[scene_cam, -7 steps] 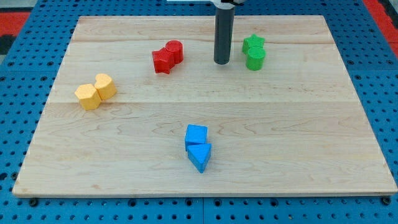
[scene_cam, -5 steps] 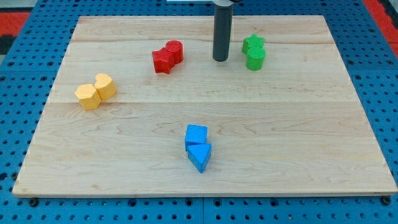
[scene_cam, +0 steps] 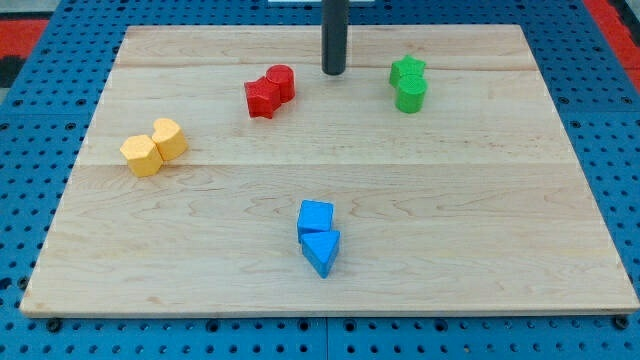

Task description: Push red star a bit down

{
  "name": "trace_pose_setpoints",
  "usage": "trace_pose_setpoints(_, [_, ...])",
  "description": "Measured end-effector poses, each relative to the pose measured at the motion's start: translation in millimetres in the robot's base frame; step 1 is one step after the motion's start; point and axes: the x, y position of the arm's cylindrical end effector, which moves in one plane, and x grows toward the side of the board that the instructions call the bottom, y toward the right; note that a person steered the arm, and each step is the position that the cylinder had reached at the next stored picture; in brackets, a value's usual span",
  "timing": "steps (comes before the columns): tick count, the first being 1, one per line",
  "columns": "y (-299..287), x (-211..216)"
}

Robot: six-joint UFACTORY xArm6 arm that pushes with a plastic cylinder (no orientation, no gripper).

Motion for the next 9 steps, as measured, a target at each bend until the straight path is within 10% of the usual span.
trace_pose_setpoints(9, [-107.0, 139.9])
